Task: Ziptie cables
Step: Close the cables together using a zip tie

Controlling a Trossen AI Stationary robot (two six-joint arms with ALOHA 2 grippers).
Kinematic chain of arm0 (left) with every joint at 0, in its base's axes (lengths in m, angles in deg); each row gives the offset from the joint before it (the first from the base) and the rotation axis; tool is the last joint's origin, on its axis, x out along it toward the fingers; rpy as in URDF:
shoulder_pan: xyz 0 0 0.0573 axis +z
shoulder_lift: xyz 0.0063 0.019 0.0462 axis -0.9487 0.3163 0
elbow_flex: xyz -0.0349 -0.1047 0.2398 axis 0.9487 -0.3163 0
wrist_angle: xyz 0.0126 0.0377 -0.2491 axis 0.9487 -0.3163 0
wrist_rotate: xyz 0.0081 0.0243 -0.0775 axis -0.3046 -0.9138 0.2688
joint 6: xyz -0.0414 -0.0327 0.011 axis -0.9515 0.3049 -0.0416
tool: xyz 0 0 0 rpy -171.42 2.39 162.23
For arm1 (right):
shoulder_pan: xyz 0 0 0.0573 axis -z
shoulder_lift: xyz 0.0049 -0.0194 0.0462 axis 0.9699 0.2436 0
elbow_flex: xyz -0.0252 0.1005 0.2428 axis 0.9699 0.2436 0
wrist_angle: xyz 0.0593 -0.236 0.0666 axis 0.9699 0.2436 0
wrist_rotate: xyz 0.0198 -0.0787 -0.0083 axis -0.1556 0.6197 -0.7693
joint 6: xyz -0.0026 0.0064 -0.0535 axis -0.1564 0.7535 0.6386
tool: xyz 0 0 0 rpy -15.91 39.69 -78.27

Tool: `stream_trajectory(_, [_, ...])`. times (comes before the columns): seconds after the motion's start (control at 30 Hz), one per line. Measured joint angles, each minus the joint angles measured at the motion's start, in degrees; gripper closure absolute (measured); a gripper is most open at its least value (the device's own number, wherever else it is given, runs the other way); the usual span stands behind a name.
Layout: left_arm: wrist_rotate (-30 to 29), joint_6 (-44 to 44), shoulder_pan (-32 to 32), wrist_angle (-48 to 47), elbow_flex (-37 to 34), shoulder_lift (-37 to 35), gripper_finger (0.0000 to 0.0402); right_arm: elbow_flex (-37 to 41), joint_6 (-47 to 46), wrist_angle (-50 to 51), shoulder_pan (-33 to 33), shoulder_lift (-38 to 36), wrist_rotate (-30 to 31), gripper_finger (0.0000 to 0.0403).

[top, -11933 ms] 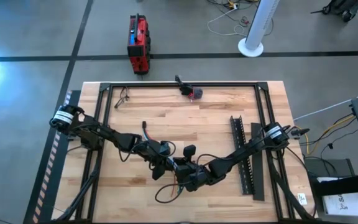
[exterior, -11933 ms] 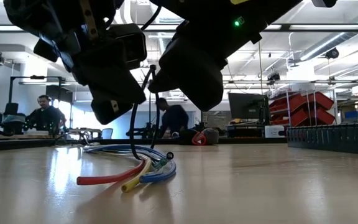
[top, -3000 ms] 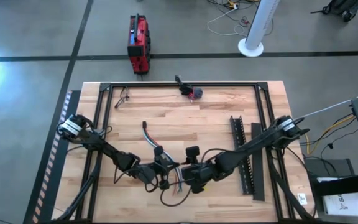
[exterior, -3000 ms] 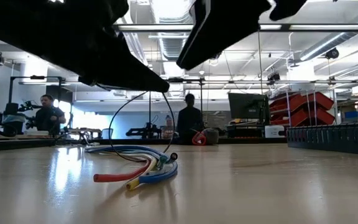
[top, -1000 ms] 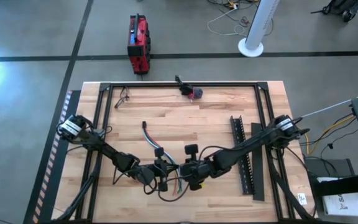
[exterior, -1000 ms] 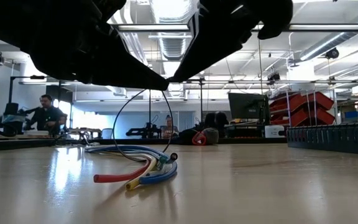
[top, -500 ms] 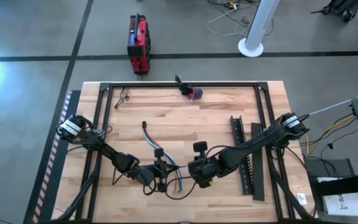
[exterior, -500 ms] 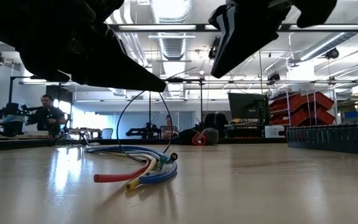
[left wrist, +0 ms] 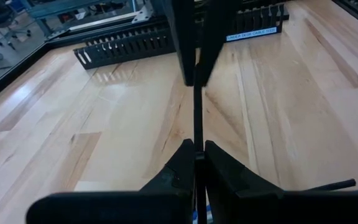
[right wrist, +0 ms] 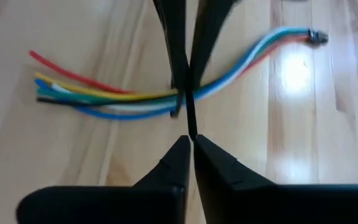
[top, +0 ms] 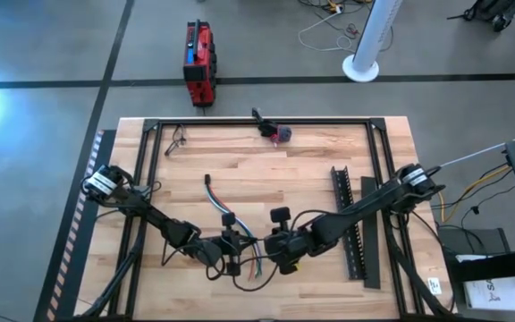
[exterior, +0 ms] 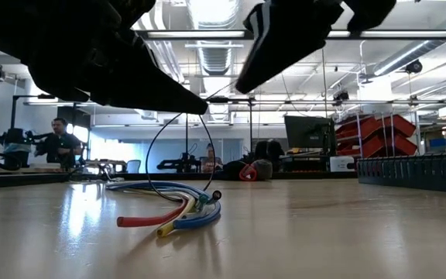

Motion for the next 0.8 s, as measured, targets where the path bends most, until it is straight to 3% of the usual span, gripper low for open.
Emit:
stream_trajectory(0.4, [-0.04, -0.07, 0.02, 0.10, 0.00, 0.09, 0.0399, 0.00, -2.95, -7.71, 0.50, 0.55, -0.32, 0.0246])
stream_trajectory(0.53, [-0.04, -0.26, 0.02, 0.13, -0.02, 0.09, 0.0399, 0.16, -3.00, -8.42, 0.89, 0.55, -0.34, 0.0241])
stream_trajectory(0.8, [-0.06, -0.27, 0.02, 0.20, -0.02, 0.09, 0.0399, 0.39, -2.89, -10.17, 1.27, 2.70, -0.58, 0.0278])
